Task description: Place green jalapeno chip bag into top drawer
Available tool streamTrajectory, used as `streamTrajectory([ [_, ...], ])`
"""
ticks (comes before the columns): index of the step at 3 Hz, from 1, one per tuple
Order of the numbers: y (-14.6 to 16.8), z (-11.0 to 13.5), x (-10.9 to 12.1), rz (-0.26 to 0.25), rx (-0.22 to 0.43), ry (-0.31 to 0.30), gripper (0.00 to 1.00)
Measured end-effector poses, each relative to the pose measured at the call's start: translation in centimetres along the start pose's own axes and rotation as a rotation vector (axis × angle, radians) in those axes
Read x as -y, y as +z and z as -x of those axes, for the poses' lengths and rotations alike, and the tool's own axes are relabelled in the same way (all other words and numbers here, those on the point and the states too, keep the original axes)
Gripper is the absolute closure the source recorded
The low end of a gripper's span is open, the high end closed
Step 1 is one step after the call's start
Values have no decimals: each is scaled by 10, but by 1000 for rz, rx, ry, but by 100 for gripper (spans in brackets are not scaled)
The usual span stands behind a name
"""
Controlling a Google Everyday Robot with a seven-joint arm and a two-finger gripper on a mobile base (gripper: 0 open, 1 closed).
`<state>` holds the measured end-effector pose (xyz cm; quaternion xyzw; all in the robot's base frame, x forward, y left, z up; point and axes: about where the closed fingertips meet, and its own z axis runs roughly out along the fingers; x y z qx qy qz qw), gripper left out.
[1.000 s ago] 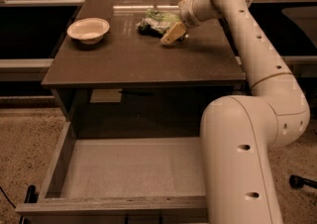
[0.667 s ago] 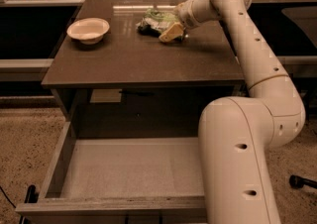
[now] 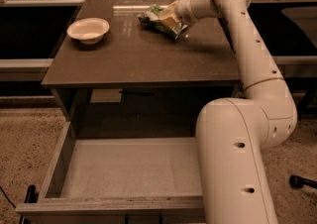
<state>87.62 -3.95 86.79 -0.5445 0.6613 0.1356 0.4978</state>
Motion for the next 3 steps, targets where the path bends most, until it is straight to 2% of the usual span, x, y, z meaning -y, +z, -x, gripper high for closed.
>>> streamTrajectory([
  [1,-13,34,-7,27,51,-65,99],
  [2,-21,49,-17,57,19,-114,100],
  [3,-27,58,-18,44,23,-137,100],
])
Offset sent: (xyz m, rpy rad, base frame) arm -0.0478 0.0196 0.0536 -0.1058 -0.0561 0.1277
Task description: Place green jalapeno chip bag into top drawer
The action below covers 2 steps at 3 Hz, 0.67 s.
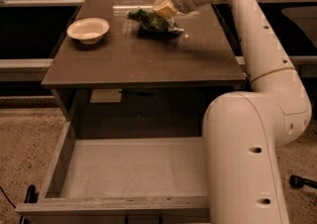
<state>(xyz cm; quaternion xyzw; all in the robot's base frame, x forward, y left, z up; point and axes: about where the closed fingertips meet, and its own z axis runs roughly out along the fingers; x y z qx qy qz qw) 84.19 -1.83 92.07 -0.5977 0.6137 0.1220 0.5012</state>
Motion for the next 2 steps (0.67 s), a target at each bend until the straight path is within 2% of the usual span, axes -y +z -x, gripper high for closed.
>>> streamTrajectory([
  [1,-28,31,-12,-5,68,-39,100],
  [2,-78,69,-16,-87,54,-78,100],
])
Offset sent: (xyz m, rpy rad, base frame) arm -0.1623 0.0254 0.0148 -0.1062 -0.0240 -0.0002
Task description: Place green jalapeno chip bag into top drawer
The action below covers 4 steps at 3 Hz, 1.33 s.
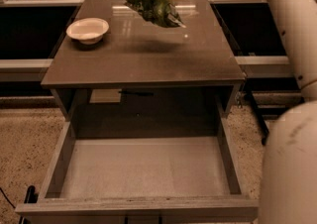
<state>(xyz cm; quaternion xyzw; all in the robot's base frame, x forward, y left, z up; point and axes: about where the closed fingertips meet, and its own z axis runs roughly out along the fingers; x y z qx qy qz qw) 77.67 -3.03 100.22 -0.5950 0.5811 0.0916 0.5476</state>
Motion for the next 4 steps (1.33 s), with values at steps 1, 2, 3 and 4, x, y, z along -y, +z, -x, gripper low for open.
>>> streamTrajectory([
  [1,-21,32,-23,-19,-36,-74,100],
  [2,-2,23,-58,49,-62,-73,100],
  [3,-1,22,-57,49,-61,-71,100],
  [4,6,18,-77,89,-56,-58,100],
])
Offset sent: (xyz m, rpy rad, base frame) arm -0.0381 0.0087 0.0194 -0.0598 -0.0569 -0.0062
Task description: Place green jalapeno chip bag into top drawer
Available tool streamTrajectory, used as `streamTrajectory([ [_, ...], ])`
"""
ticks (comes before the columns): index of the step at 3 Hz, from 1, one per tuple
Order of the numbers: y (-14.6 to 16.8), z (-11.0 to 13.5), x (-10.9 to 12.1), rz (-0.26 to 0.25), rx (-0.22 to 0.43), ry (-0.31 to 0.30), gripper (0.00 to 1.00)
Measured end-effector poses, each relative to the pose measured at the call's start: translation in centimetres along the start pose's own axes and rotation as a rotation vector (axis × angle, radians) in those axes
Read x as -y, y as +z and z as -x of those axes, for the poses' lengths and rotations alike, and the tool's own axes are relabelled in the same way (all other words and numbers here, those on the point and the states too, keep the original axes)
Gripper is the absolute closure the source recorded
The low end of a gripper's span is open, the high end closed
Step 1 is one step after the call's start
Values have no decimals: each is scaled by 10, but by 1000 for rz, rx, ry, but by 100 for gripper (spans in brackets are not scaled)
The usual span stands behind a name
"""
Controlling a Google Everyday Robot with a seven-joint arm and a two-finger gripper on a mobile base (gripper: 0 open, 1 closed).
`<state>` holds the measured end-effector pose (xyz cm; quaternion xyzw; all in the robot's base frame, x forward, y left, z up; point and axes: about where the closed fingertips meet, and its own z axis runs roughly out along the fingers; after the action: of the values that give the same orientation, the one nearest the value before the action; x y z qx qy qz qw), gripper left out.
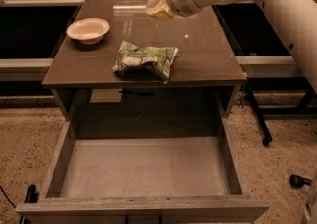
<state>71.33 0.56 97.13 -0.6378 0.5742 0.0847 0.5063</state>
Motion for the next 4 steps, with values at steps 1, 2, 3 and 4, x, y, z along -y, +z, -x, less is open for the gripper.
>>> streamTrajectory([
  [1,2,0,-2,10,5,9,74],
  [2,12,7,-21,110,79,112,50],
  [3,15,35,-46,217,99,159,26],
  [4,16,37,-77,316,0,177,3],
])
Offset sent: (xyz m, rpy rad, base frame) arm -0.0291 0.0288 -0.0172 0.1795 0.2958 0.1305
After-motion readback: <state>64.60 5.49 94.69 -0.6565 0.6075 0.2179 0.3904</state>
